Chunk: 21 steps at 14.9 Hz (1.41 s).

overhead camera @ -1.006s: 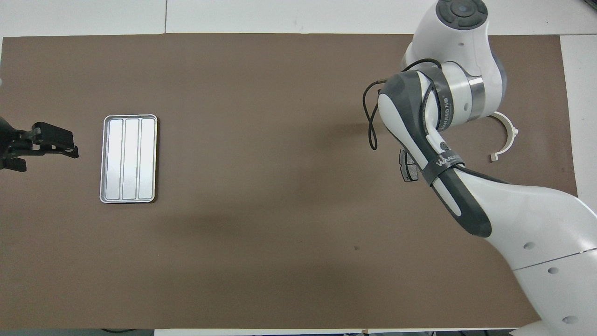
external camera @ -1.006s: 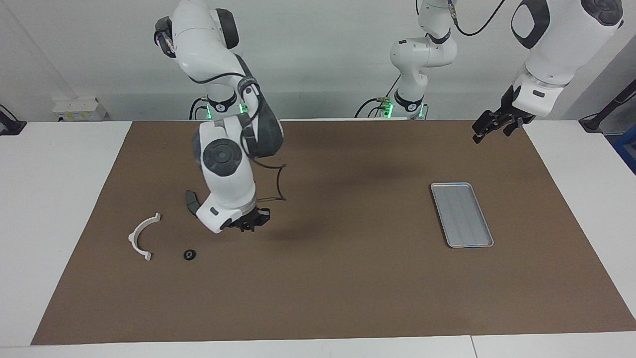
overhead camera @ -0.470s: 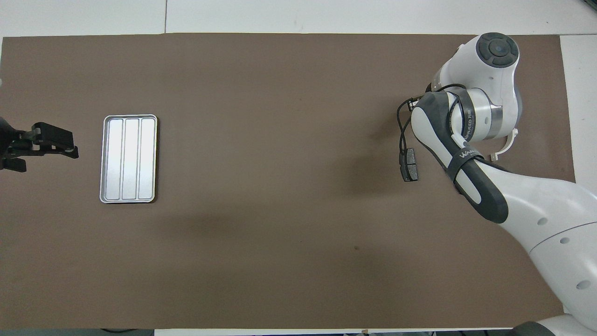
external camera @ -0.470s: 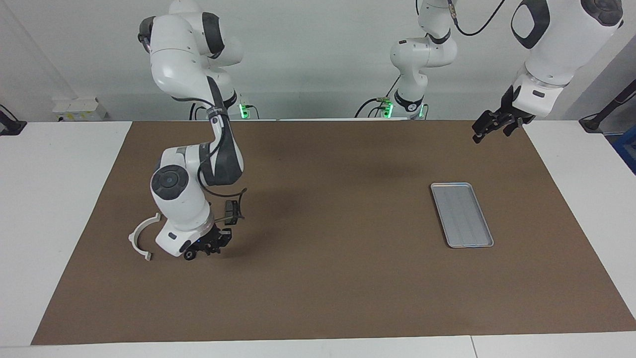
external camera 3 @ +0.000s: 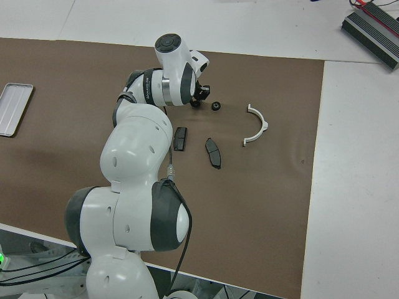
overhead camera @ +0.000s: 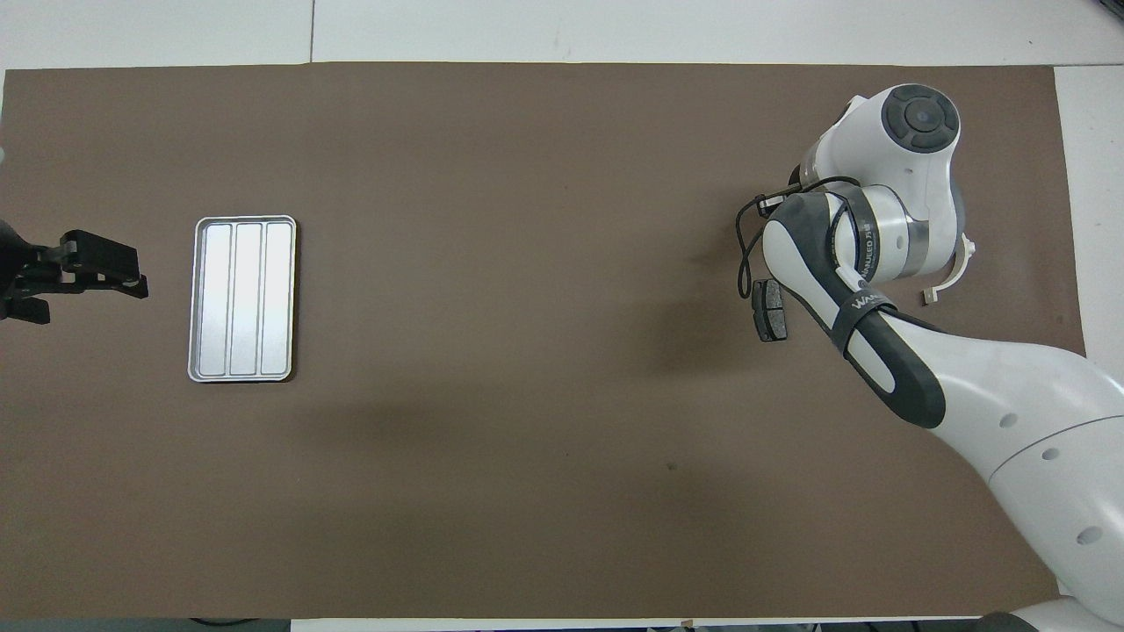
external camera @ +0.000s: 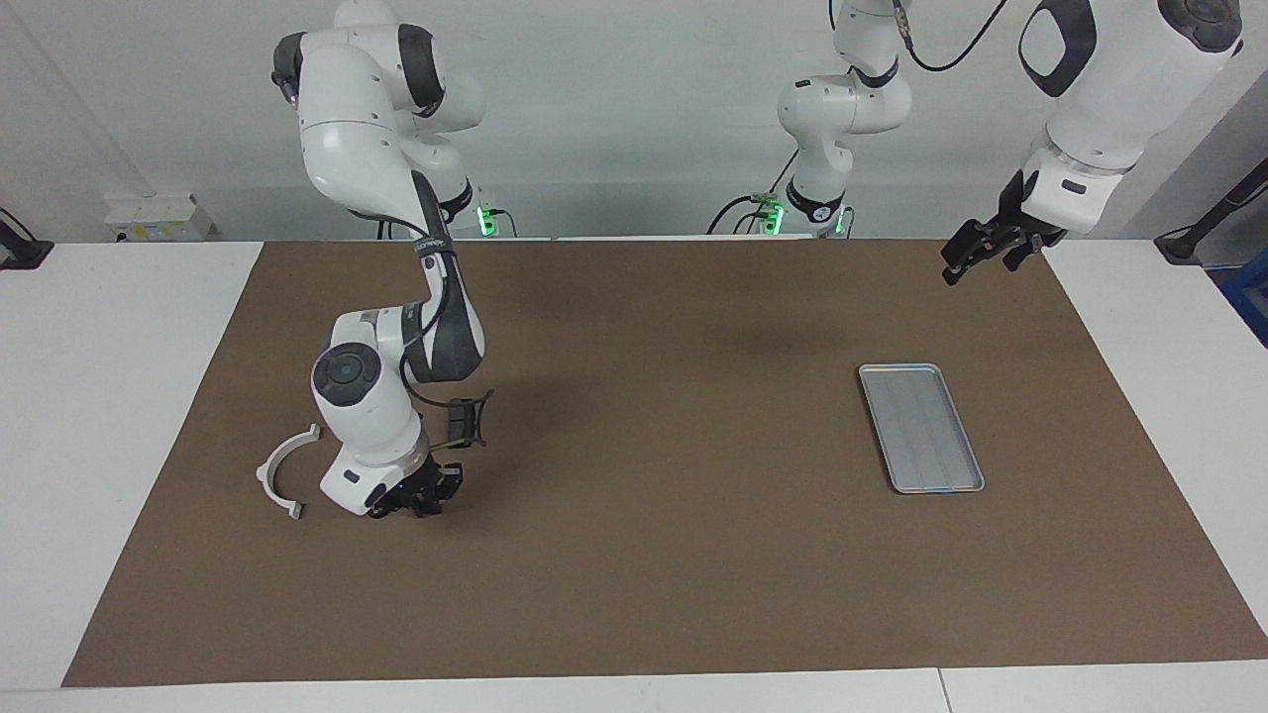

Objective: Place bearing gear from tray to pile
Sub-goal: 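Carry the black part with the right gripper toward the brake pads, then release the part beside the bearing and withdraw the right gripper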

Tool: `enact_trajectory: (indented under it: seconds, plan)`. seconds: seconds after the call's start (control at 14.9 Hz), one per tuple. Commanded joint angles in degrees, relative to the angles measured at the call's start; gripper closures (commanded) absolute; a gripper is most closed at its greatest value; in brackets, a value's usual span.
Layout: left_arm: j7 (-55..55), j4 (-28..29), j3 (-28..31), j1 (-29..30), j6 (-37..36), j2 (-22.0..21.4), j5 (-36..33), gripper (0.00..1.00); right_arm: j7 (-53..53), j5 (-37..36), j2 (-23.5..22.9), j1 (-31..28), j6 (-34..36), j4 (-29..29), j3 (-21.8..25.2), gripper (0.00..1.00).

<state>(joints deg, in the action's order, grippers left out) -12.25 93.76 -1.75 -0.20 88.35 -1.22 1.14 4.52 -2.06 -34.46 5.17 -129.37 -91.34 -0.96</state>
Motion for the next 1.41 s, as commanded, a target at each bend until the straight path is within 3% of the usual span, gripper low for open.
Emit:
enact_trajectory:
  seconds: [0.0, 0.47, 0.94, 1.14, 1.34]
  plan:
    - [0.5, 0.4, 0.0, 0.0, -0.5, -0.4, 0.4, 0.00, -1.4, -0.1, 1.4, 0.0, -1.2, -2.3, -0.4, 0.00]
    - [0.5, 0.4, 0.0, 0.0, -0.5, -0.4, 0.4, 0.00, -1.4, -0.1, 5.4, -0.1, 0.5, -2.0, -0.4, 0.00]
    - [0.5, 0.4, 0.0, 0.0, -0.5, -0.4, 0.4, 0.00, -1.0, -0.1, 11.3, -2.3, 6.8, -1.7, -0.5, 0.00]
    - [0.5, 0.4, 0.0, 0.0, -0.5, -0.4, 0.3, 0.00, -1.3, 0.1, 15.9, -2.3, 11.8, -1.7, -0.4, 0.00]
    - [0.5, 0.4, 0.0, 0.0, -0.5, -0.4, 0.3, 0.00, -1.5, 0.2, 23.4, -1.9, 18.7, -2.5, -0.4, 0.00]
